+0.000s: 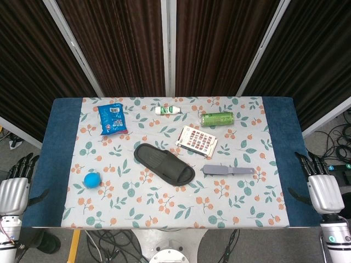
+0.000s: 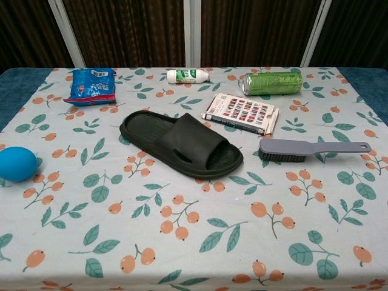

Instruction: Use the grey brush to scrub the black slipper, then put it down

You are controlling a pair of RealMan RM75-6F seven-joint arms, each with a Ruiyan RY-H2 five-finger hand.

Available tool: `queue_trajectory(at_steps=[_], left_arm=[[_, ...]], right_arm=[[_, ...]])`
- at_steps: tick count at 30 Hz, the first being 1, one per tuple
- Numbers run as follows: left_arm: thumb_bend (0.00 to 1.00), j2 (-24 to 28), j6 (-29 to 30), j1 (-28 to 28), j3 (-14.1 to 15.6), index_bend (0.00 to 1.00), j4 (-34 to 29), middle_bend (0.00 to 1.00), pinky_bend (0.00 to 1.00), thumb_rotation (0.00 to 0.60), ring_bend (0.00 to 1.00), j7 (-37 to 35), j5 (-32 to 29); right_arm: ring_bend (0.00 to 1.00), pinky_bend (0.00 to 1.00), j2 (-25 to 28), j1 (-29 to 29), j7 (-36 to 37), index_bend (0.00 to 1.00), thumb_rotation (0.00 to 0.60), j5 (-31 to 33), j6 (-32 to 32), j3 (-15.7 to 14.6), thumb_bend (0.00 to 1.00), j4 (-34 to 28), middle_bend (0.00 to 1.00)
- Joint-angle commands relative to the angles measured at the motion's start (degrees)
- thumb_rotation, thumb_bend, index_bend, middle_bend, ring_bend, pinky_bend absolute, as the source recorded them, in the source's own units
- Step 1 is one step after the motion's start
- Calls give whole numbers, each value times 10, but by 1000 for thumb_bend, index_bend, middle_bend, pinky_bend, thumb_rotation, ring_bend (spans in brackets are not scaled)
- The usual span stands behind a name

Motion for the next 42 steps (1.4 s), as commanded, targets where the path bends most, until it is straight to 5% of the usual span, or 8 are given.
queue_trajectory(at_steps=[1,7,16,22,42], left_arm=[[237,-2,0,-1,1,113,3,141,163,600,82,-2,2],[238,-5,-2,3,5,114,11,141,163,600,82,-10,1],[237,-9,-5,5,8,114,22,141,163,600,82,-21,0],[238,-10,-6,5,7,114,23,141,163,600,82,-22,-1],[237,-18,-8,9,5,114,38,141,163,600,82,-33,-11]], right_arm=[[29,89,-12,57,-28,0,600,26,-93,14,1,-10,163],[52,90,-64,155,-60,51,600,105,-264,33,0,26,221],[106,99,-141,225,-112,227,600,184,-366,35,0,109,305],[145,116,-164,238,-128,284,600,202,-380,25,21,129,348],[405,408,-181,270,-119,434,600,247,-416,19,65,152,533]])
